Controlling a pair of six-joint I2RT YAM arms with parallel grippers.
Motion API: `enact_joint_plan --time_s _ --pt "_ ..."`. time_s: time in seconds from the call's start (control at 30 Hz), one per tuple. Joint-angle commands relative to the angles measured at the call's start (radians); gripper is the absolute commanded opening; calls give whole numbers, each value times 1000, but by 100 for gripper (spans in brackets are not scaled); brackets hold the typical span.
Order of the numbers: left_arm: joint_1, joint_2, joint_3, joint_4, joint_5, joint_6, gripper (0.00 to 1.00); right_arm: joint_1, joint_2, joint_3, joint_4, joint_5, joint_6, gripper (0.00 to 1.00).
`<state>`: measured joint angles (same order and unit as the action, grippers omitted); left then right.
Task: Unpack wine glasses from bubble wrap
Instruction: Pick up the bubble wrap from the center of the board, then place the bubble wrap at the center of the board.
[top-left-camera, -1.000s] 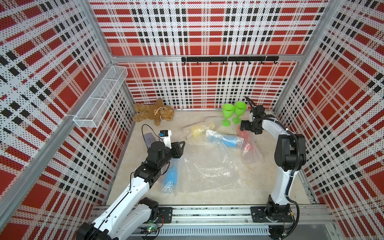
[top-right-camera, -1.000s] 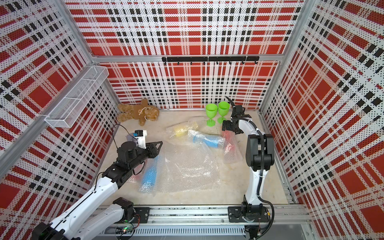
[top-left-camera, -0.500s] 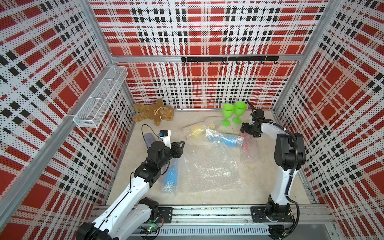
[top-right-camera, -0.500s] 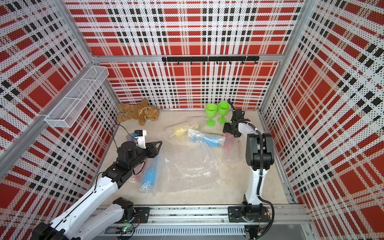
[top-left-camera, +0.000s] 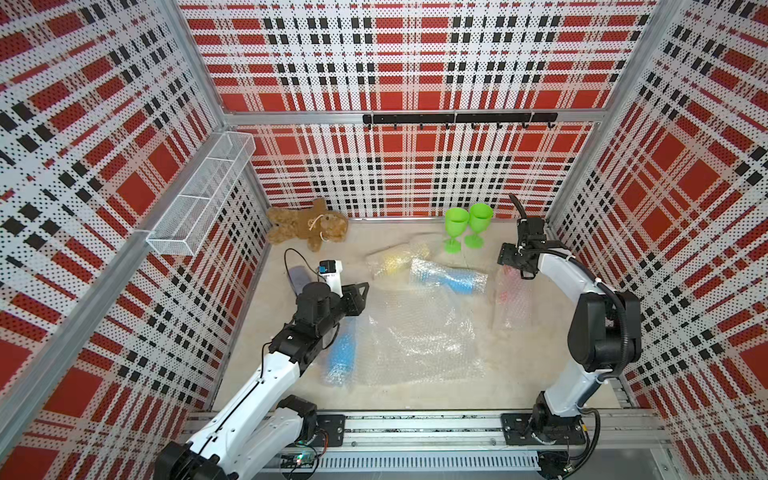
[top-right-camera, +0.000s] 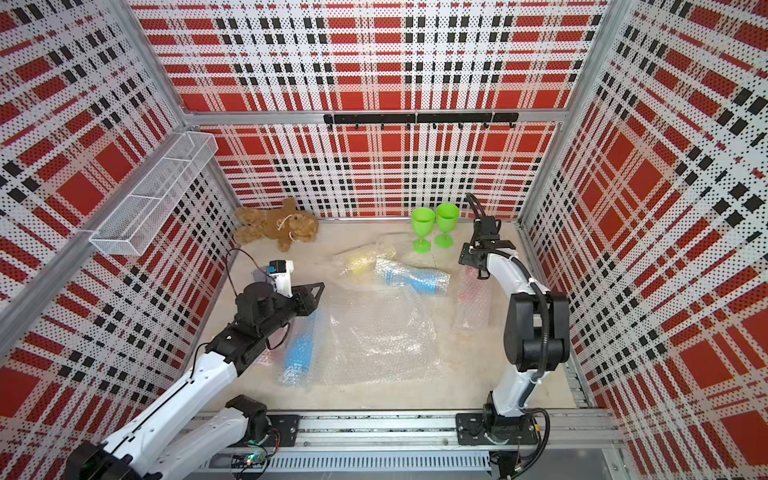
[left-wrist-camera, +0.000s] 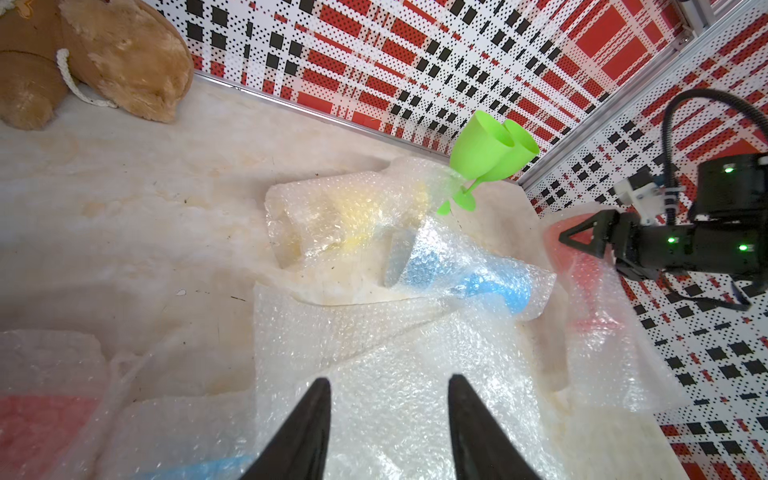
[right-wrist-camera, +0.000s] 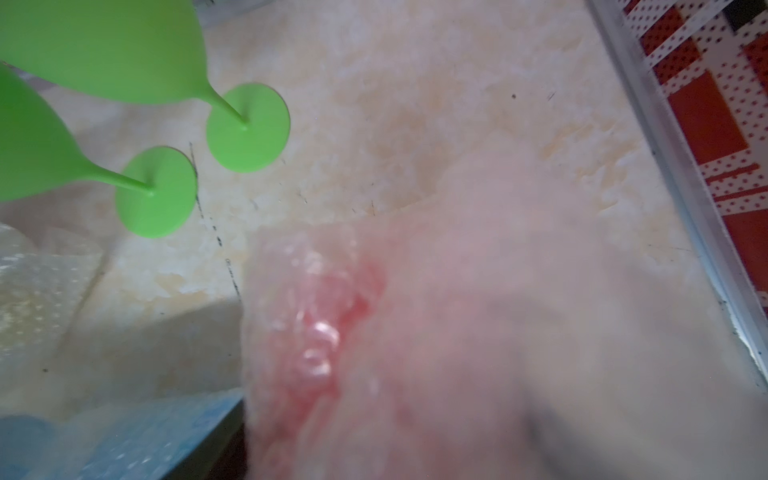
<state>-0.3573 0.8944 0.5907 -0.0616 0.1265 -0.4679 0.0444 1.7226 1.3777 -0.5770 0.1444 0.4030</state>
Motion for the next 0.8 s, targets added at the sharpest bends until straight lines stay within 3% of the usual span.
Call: enact_joint_plan --time_s 0.0,0.13,0.27,0.47,0.57,0.7,0.77 --pt "9 7 14 -14 -8 2 49 49 -107 32 -61 20 12 48" --pt "10 7 15 -17 -13 2 49 142 -198 75 -150 -17 -17 48" --pt "11 7 15 -18 -18 3 49 222 -250 66 -215 -253 29 49" --pt "12 11 15 -19 -20 3 49 470 -196 -67 -89 -411 198 51" --pt "12 11 14 -20 -23 3 49 572 -117 -84 -7 -378 253 52" --pt "12 12 12 -20 -26 3 49 626 -24 -124 145 -391 340 53" --pt "12 15 13 -20 -28 5 49 654 40 -98 136 -345 339 54"
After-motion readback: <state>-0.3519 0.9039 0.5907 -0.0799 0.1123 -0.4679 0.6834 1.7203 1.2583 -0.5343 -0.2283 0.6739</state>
